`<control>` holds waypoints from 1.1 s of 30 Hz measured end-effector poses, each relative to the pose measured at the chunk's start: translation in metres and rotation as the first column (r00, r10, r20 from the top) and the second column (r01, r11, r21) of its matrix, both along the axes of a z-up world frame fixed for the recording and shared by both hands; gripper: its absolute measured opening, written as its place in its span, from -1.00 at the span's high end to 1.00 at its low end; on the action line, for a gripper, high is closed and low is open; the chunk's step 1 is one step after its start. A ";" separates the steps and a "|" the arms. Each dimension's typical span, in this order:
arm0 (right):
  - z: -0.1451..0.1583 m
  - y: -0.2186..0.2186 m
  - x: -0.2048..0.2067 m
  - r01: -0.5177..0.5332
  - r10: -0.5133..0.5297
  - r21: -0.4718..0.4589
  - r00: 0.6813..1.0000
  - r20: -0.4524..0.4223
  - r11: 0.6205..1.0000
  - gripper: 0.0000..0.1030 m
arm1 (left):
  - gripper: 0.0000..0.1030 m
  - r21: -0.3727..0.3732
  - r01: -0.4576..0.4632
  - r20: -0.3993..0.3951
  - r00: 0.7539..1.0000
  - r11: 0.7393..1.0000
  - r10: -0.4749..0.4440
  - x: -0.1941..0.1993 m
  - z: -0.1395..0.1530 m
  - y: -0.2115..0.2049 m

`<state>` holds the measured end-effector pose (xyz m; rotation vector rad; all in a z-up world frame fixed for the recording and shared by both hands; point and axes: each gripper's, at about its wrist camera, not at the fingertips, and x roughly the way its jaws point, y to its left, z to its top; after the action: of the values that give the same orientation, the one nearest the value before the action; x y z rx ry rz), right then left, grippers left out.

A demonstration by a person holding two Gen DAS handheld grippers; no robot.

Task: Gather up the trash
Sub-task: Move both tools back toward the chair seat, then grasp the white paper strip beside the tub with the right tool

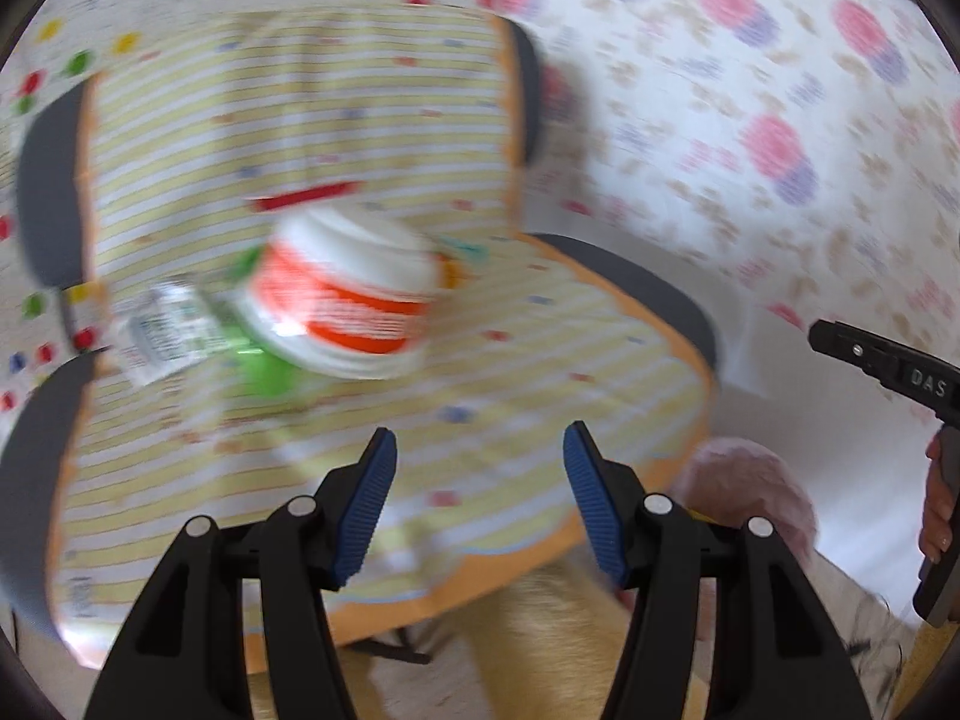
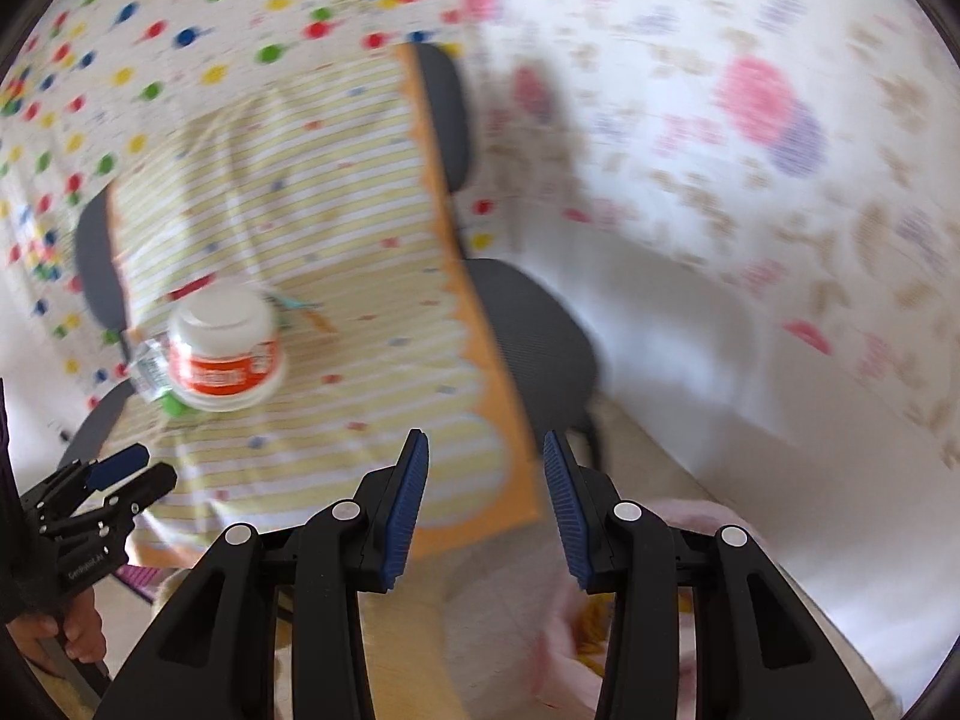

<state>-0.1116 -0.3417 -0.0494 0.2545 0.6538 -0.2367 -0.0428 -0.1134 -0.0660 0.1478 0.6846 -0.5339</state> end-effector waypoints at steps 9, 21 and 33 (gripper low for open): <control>0.012 0.054 0.091 -0.196 0.195 -0.061 0.981 -0.017 0.979 0.07 | -0.10 -0.032 -0.220 0.004 0.975 0.975 0.220 0.050 0.015 0.082; 0.046 0.124 0.193 -0.434 0.436 -0.131 0.900 -0.014 0.891 -0.25 | -0.10 -0.041 -0.329 0.017 0.944 0.944 0.330 0.111 0.035 0.110; 0.031 0.228 0.295 -0.596 0.510 -0.342 0.801 -0.313 0.726 -0.26 | -0.10 -0.060 -0.362 -0.032 0.932 0.930 0.361 0.156 0.032 0.144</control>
<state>0.1835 -0.1136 -0.0188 -0.4044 0.8289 0.1877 0.1133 0.0309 -0.0343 -0.0462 0.6937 -0.2024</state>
